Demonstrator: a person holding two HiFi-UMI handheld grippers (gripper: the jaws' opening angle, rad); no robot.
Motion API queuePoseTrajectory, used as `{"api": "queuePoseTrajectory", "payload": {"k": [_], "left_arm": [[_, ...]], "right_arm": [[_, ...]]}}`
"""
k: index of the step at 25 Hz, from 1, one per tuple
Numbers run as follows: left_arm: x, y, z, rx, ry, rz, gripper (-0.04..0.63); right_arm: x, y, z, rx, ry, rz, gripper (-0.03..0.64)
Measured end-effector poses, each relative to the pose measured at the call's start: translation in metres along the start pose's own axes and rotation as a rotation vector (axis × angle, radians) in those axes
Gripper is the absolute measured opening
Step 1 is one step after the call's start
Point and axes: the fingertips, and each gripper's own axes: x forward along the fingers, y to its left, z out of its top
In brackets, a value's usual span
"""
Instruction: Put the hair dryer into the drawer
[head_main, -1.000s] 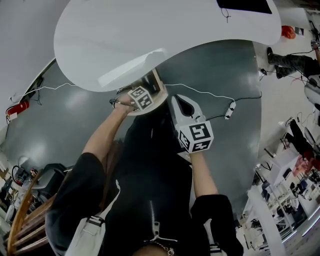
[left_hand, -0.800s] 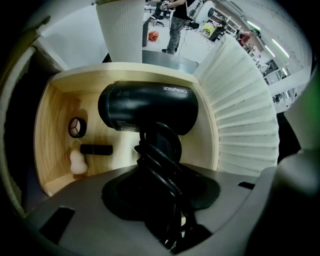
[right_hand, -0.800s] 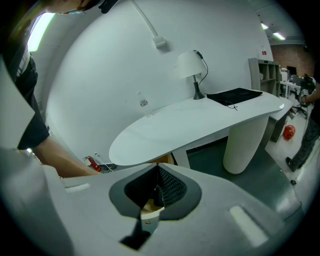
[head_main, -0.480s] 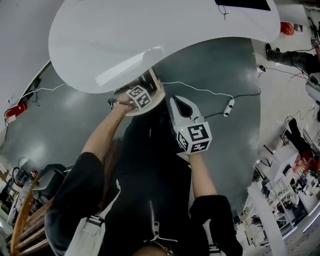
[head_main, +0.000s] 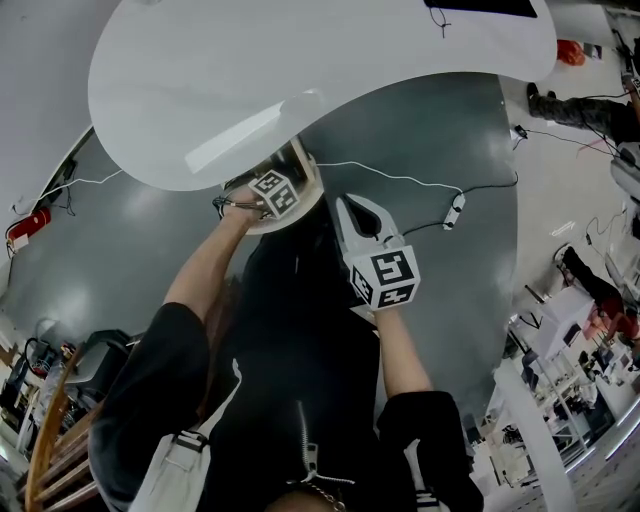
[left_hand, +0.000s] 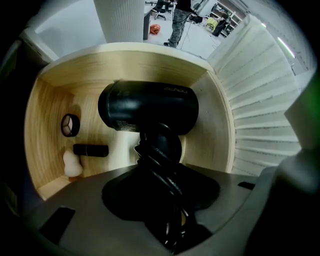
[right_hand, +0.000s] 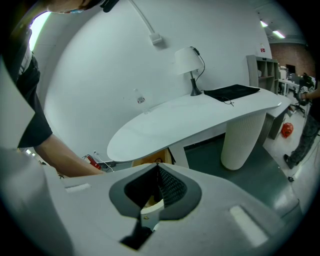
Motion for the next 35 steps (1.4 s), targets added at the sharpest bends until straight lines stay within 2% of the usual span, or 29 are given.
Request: {"api": "queuePoseTrajectory", "payload": {"k": [8,14,26,35], "left_arm": [[0.002,0.0,0.002,-0.006,0.021,0.005,0.187],[0.0,-0.001,0.001,-0.023,0.021,-0.028,0.187],[-0.029,0.0,0.0,-0.044,-0.047,0.003,0.193],[-0.064,0.0,0.006,-0.061,-0.146,0.056,0.187]], "right_arm": [[0.001,-0.001,0.001,0.005,0.001,0.003,0.003],[0.003,0.002,0.002,0.002,-0.003,0.006,0.003],[0.0,0.016,0.012,-0.039,-0.03,0.02,0.003],[-0.007,0.027,0.019,-0.072,-0.047,0.042,0.003]]}}
